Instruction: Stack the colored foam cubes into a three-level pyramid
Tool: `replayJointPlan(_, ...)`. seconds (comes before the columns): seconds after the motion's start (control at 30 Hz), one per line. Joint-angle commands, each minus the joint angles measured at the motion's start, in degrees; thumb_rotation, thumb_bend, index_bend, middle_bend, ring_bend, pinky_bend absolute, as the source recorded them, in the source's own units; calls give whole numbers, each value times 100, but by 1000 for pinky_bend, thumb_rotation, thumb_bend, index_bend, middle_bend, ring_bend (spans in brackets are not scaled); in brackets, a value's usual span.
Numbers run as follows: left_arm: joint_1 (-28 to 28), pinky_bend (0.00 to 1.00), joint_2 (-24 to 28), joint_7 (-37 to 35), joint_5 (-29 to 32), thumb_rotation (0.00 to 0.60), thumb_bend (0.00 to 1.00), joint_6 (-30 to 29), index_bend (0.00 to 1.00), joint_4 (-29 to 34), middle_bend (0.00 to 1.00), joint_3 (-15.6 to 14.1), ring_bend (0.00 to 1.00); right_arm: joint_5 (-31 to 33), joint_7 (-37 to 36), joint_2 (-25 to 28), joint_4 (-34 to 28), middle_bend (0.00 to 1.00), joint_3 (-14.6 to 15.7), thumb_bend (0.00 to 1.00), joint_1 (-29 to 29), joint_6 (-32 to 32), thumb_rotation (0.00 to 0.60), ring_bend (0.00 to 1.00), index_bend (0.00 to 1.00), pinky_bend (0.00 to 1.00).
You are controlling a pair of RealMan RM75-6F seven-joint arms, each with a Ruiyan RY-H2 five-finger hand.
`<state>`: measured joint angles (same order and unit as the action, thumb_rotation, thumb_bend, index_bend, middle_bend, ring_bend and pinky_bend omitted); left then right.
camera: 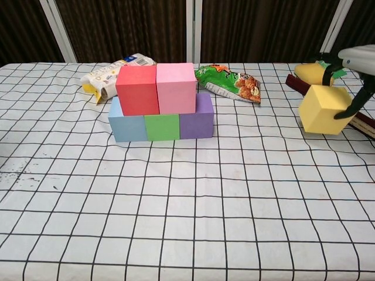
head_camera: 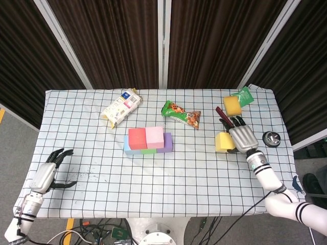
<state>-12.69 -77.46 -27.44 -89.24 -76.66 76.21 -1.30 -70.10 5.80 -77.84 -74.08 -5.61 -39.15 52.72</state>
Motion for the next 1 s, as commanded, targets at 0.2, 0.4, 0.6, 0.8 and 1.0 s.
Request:
replayJointPlan(0.2,11,11,26,-1,-3,600,0,-54,112,53,160,15,27,333,458,1055,-1867,553,-1308,102,-602,333,600,107,0,0)
replayJointPlan(0.4,29,11,42,-1,10,600,0,-123,112,106,160,47,27,1718,1519,1459,-2790,556,-1963,87,-1652,-441,600,117,0,0)
replayJointPlan(0.6,28,11,24,18,32,600,0,-160,112,104,160,85,28,3421,2518,1567,-3151,553,-1869,37,-2851,-997,600,111,0,0)
replayJointPlan(0.8,91,11,-69,155,142,600,0,-333,111,38,160,213,27,4897,3106,1467,-3323,565,-1407,37,-3906,-1060,600,112,0,0)
replayJointPlan(1.0,124,11,-121,283,149,600,0,-473,112,-75,160,280,27,5617,3481,1125,-3179,566,-967,19,-4584,-848,600,113,0,0)
